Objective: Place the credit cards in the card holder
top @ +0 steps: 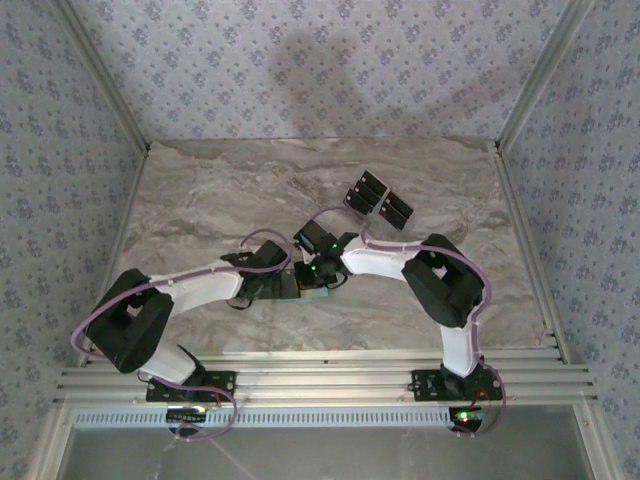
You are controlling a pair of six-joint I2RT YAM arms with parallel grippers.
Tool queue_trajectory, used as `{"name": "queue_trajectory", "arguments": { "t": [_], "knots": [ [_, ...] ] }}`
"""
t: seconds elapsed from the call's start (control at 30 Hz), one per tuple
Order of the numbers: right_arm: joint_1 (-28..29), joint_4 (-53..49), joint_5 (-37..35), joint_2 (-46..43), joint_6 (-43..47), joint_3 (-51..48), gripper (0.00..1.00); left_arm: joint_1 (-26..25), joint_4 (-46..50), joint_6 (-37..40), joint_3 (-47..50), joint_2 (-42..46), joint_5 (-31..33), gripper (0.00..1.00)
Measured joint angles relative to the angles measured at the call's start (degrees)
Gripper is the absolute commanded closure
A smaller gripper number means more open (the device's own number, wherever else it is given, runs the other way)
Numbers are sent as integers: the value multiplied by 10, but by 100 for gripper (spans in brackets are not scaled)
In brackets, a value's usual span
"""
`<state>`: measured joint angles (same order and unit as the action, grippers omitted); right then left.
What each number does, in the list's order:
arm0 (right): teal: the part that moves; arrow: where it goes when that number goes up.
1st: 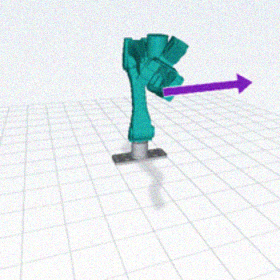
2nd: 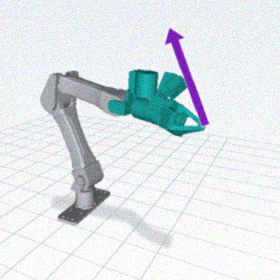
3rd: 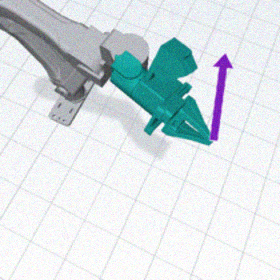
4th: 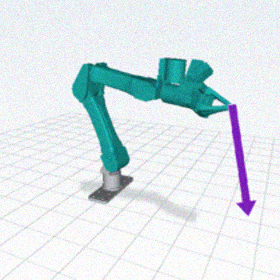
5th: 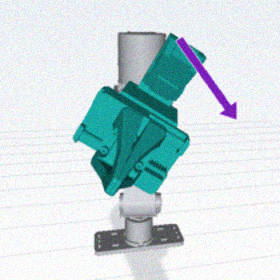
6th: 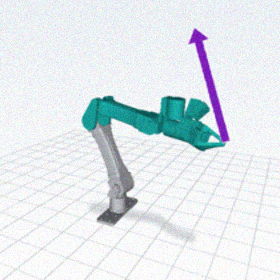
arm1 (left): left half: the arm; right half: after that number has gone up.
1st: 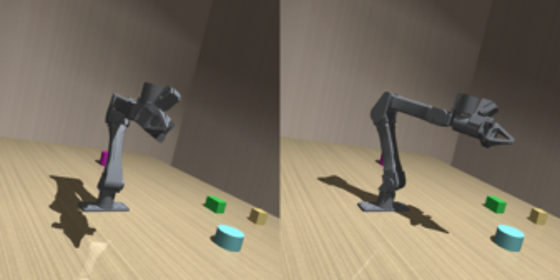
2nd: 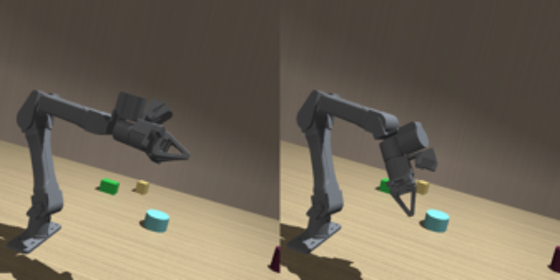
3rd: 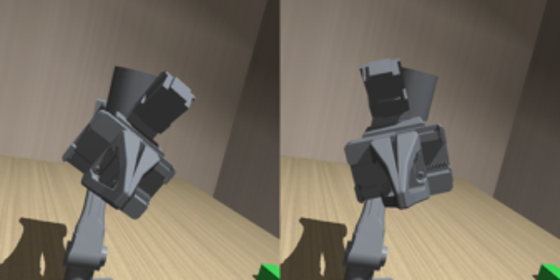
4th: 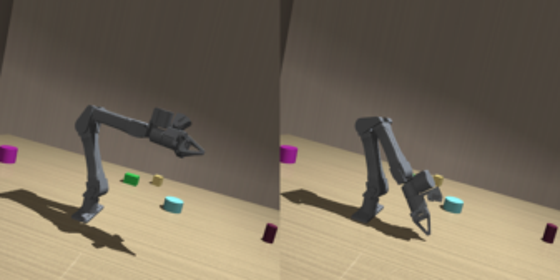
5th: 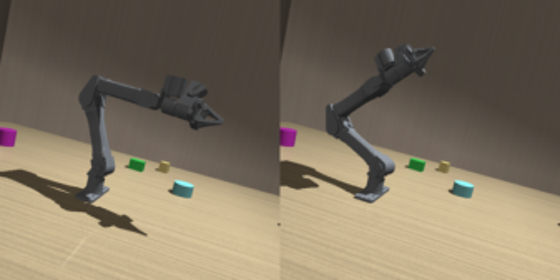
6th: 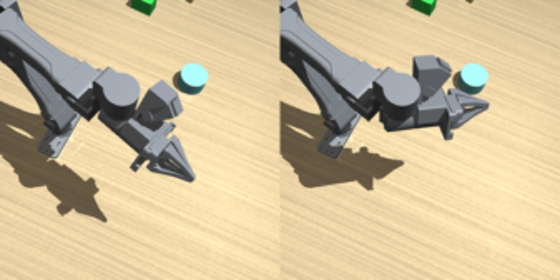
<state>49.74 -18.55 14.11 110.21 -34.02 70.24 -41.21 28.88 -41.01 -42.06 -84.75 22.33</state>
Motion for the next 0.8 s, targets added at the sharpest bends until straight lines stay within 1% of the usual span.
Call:
{"name": "queue_trajectory", "arguments": {
  "t": [0.07, 0.13, 0.23, 0.33, 0.57, 0.8],
  "knots": [
    [-3, 0, 0, -17, 0, -5, 90, 0, 9, 0, -2, 13, 0, 0],
    [-8, 0, -2, -40, 0, -12, 89, 3, 18, 0, -7, 31, 0, 0],
    [-20, 5, -2, -72, 0, -31, 89, 13, 29, 0, -19, 63, -1, 0],
    [-32, 18, -2, -80, 0, -54, 89, 28, 30, 2, -30, 90, -12, 0],
    [-54, 43, -2, -80, 0, -120, 90, 65, 9, 15, -32, 108, -77, 0],
    [-66, 74, 9, -81, 0, -139, 90, 72, -61, 22, -8, 108, -152, 0]
  ]
}}
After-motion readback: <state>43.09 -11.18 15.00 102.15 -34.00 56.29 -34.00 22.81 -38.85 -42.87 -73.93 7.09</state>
